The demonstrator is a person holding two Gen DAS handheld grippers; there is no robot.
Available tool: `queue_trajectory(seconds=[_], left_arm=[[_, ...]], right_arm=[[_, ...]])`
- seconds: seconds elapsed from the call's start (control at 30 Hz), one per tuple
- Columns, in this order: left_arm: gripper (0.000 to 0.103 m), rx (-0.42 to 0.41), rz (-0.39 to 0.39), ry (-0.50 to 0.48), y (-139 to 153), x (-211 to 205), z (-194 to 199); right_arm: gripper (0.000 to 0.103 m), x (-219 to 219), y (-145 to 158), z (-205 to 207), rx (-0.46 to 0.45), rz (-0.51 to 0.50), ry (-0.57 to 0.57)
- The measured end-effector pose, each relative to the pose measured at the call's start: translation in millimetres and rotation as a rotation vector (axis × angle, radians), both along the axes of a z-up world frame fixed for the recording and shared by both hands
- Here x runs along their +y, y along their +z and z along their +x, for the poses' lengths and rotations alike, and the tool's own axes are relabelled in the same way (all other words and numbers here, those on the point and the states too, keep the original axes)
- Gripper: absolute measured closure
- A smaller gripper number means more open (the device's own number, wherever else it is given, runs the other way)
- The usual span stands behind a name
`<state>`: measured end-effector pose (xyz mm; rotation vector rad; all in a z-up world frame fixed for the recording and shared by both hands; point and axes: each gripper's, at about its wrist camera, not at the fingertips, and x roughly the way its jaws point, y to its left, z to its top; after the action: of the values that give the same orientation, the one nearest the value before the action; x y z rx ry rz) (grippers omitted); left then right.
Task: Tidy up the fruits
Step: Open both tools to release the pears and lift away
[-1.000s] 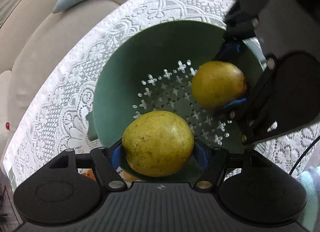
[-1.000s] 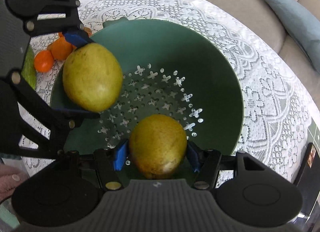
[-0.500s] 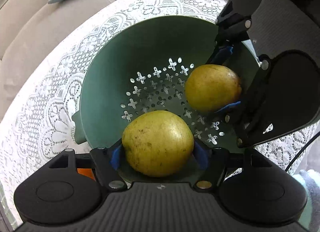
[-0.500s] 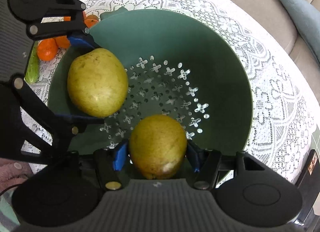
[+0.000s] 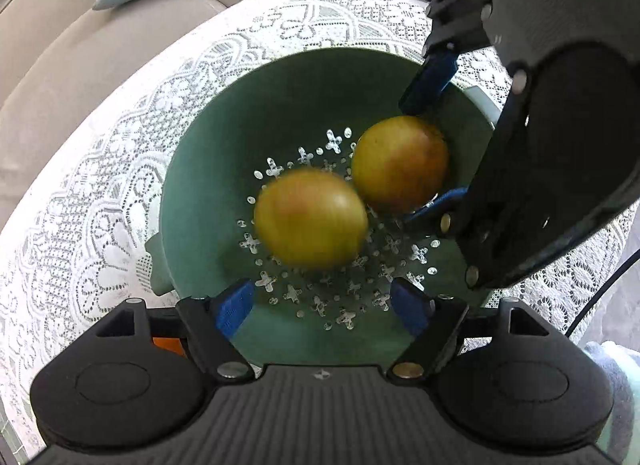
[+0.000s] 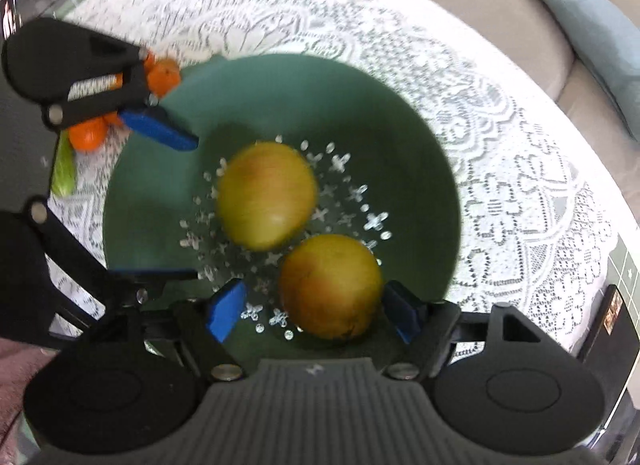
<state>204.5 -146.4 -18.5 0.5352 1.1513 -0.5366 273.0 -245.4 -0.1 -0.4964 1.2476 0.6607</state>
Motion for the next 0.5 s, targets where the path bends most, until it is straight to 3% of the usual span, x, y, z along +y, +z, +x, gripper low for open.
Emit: queue_trajectory(seconds=[0.27, 0.5], left_arm=[[0.012, -0.034, -0.021, 0.029, 20, 5, -11], [0.012, -0.128, -0.059, 0.045, 49, 20, -31]], right_arm=[[0.029, -6, 11, -5, -0.042, 0.022, -0.03], [0.025, -8, 24, -16, -0.146, 0.047, -0.145]])
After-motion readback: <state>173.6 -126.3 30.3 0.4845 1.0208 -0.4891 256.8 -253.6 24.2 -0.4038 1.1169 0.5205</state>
